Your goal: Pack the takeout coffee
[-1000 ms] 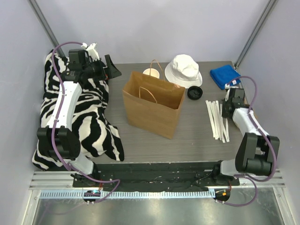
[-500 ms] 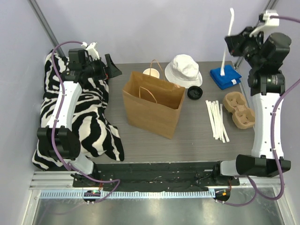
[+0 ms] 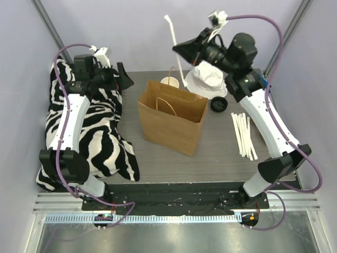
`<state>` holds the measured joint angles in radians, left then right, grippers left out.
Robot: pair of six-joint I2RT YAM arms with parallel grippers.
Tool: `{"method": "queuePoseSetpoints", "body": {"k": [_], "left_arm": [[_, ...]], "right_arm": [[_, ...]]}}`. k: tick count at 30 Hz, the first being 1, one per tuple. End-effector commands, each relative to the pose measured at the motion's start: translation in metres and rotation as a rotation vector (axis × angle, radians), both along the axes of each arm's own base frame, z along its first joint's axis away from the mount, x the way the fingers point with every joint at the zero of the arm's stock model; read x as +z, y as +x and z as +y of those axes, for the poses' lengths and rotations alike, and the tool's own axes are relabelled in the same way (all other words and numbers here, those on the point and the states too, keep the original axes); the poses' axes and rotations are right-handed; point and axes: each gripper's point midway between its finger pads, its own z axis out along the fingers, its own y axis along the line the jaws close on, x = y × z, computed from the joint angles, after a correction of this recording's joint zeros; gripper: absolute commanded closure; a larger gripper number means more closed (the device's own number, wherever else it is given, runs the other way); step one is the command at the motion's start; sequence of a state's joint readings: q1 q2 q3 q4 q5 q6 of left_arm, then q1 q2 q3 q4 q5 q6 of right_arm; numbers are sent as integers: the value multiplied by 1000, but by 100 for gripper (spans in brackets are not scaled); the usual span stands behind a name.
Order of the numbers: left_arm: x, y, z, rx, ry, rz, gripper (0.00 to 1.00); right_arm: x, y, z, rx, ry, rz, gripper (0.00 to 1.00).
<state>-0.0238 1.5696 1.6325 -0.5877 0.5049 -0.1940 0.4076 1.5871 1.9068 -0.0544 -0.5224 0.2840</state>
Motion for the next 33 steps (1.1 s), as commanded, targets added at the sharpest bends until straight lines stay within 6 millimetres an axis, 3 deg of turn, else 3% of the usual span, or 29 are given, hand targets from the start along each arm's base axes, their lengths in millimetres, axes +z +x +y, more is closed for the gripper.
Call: {"method": "queuePoseSetpoints", "body": {"k": [1, 6, 12, 15, 24, 28, 33], "left_arm": [[30, -16, 10, 10, 65, -113, 0], [26, -22, 11, 12, 71, -102, 0], [25, -25, 11, 11, 80, -101, 0], [24, -24, 13, 12, 85, -91, 0], [13, -25, 12, 5, 87, -32, 0], [11, -25, 13, 5, 98, -26, 0], [9, -25, 14, -3, 110, -21, 0]], "right_arm": [[-2, -44, 34, 176, -34, -77, 99], [-74, -57, 56, 251, -187, -9, 99], [-128, -59, 56, 263, -292, 32, 99], [-145, -63, 54, 267, -309, 65, 99], [-178, -75, 41, 252, -358, 125, 98], [-182, -81, 39, 252, -360, 149, 80], [-175, -80, 37, 232, -356, 152, 68]]}}
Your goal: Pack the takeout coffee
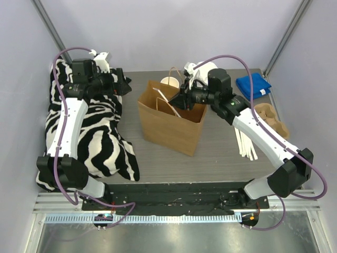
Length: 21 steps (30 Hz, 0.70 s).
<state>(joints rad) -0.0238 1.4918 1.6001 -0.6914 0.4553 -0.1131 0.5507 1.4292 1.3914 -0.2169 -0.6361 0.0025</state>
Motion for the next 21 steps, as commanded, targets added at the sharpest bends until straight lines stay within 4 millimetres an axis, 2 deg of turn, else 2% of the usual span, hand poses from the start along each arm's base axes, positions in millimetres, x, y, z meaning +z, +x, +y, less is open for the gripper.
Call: {"method": "queuePoseSetpoints", "body": {"k": [1, 7, 11, 14, 15, 16, 17, 18, 19, 20, 21], "left_arm": [[13, 3, 3, -11, 26, -41, 0], [14, -1, 3, -22, 42, -47, 0], [13, -6, 2, -33, 36, -32, 0], [9, -9, 1, -45, 39, 2, 0], [18, -8, 2, -47, 47, -15, 0], [19, -5, 3, -47, 58, -12, 0], [14, -4, 5, -50, 71, 25, 0], [29, 2, 8, -42, 78, -3, 0], [34, 4, 8, -42, 79, 1, 0], [32, 1, 10, -36, 82, 42, 0], [25, 9, 12, -31, 81, 78, 0]], "right_arm": [[28, -6, -3, -20, 38, -48, 67], [56, -5, -6, -62, 90, -54, 64], [90, 3, -14, -142, 138, -103, 62], [113, 9, -23, -212, 174, -126, 58], [117, 17, -29, -265, 176, -130, 49], [122, 19, -32, -289, 192, -121, 44], [123, 27, -41, -326, 196, -117, 34], [126, 31, -47, -356, 202, -118, 29], [129, 35, -54, -381, 212, -117, 25], [132, 43, -67, -422, 215, -119, 17], [132, 50, -77, -458, 221, -111, 14]]}}
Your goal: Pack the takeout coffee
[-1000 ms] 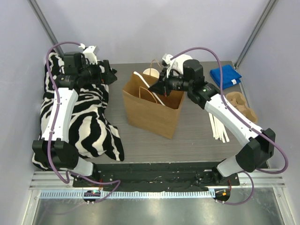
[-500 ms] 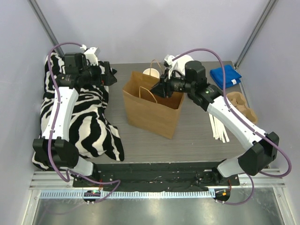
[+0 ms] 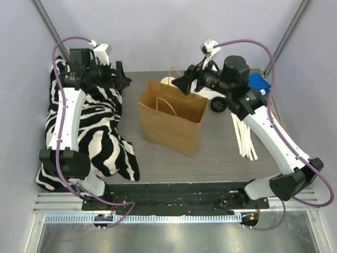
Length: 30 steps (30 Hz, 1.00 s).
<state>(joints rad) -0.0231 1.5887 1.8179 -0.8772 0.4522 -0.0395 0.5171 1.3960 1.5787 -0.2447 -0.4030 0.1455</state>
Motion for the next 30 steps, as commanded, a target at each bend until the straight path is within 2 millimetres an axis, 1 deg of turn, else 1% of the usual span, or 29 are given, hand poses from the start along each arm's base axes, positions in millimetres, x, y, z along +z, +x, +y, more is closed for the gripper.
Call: {"method": "queuePoseSetpoints", "body": {"k": [1, 2, 3, 4, 5, 6, 7, 8, 9, 10, 11, 12, 13, 14, 15, 16, 17, 18, 19, 20, 21, 22, 23, 24, 26, 27, 29, 30], "left_arm": [[27, 8, 9, 11, 23, 9, 0], [24, 7, 10, 17, 22, 37, 0], [23, 11, 10, 18, 21, 48, 0], [33, 12, 9, 11, 15, 27, 0], [35, 10, 8, 4, 13, 31, 0], [36, 10, 7, -1, 12, 29, 0], [37, 10, 8, -2, 16, 23, 0], [32, 9, 8, -3, 20, 39, 0], [28, 8, 11, 10, 32, 52, 0], [23, 7, 15, 37, 41, 73, 0], [9, 5, 22, 71, 71, 117, 0], [2, 2, 24, 77, 81, 144, 0], [-4, -5, 25, 75, 92, 176, 0], [-19, -9, 29, 87, 108, 220, 0], [-26, -13, 30, 93, 114, 240, 0], [-22, -18, 32, 100, 124, 220, 0], [-41, -24, 35, 107, 139, 266, 0], [-43, -27, 37, 117, 148, 262, 0], [-47, -29, 39, 125, 157, 263, 0], [-48, -35, 42, 116, 182, 253, 0], [-62, -42, 44, 116, 198, 293, 1], [-67, -47, 45, 116, 203, 309, 0], [-65, -52, 46, 108, 211, 302, 0], [-78, -59, 47, 106, 220, 337, 0], [-81, -65, 50, 110, 235, 326, 0], [-90, -70, 51, 108, 244, 343, 0], [-96, -77, 52, 107, 254, 354, 0], [-98, -79, 54, 107, 261, 353, 0]], "right_arm": [[45, 26, -55, -218, 99, -42, 11], [44, 40, -81, -293, 132, 3, 4], [41, 48, -95, -331, 144, 29, 2], [42, 52, -106, -357, 156, 48, 1], [34, 59, -120, -392, 159, 88, 1], [32, 67, -147, -456, 161, 98, 0], [23, 70, -161, -488, 155, 123, 0], [14, 70, -174, -518, 132, 148, 0], [6, 73, -195, -569, 111, 160, 0], [-10, 74, -205, -599, 83, 191, 0], [-23, 69, -209, -609, 54, 224, 0], [-35, 69, -230, -653, 1, 224, 0], [-58, 68, -237, -669, -39, 267, 0], [-73, 64, -245, -695, -76, 293, 0], [-83, 61, -251, -701, -115, 301, 0], [-104, 57, -259, -718, -146, 345, 0], [-114, 55, -264, -737, -167, 359, 0], [-121, 52, -267, -739, -195, 365, 0], [-140, 48, -273, -752, -217, 401, 0], [-149, 45, -276, -760, -227, 419, 0], [-168, 39, -277, -757, -242, 458, 0], [-176, 35, -280, -759, -252, 471, 0], [-184, 32, -280, -754, -259, 488, 0], [-201, 25, -278, -742, -270, 522, 0], [-206, 19, -277, -737, -270, 523, 0], [-214, 15, -275, -726, -272, 535, 0], [-213, 10, -273, -723, -266, 527, 0], [-218, 6, -272, -718, -266, 538, 0]]}}
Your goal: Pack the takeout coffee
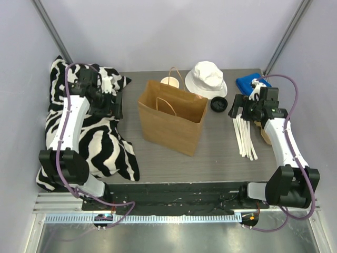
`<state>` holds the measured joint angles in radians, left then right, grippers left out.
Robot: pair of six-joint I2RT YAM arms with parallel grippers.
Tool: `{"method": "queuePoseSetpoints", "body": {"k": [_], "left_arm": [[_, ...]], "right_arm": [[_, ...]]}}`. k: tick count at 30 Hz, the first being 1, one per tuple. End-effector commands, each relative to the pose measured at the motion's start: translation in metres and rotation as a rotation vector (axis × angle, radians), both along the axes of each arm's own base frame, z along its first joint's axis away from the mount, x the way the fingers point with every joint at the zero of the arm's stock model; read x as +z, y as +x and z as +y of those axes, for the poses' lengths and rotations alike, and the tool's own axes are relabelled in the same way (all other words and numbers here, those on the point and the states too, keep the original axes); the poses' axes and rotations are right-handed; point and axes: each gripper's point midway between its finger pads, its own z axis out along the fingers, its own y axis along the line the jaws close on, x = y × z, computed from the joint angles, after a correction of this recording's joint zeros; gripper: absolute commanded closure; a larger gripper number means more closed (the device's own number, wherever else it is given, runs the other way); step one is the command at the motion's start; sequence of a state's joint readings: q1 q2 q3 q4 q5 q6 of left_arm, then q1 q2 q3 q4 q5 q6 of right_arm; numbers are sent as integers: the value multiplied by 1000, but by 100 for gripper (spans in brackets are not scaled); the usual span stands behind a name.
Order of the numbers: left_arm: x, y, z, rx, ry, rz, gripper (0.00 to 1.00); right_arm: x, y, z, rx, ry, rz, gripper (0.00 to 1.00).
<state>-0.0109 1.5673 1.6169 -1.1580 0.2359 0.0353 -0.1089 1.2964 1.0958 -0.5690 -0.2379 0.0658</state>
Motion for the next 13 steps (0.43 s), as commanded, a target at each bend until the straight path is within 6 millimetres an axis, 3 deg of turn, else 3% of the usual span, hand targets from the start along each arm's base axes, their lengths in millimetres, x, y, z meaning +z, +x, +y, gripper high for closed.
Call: {"method": "queuePoseSetpoints", "body": {"k": [1, 7, 13], "left_arm": [[1, -8, 10, -13, 47, -55, 0], [-2, -12, 10, -18, 54, -57, 0], [0, -8, 13, -28, 69, -73, 0]], "right_arm": [[27, -7, 2, 26, -22, -116, 0], [20, -24, 5, 36, -16, -103, 0], [25, -27, 8, 50, -10, -109, 0]]}}
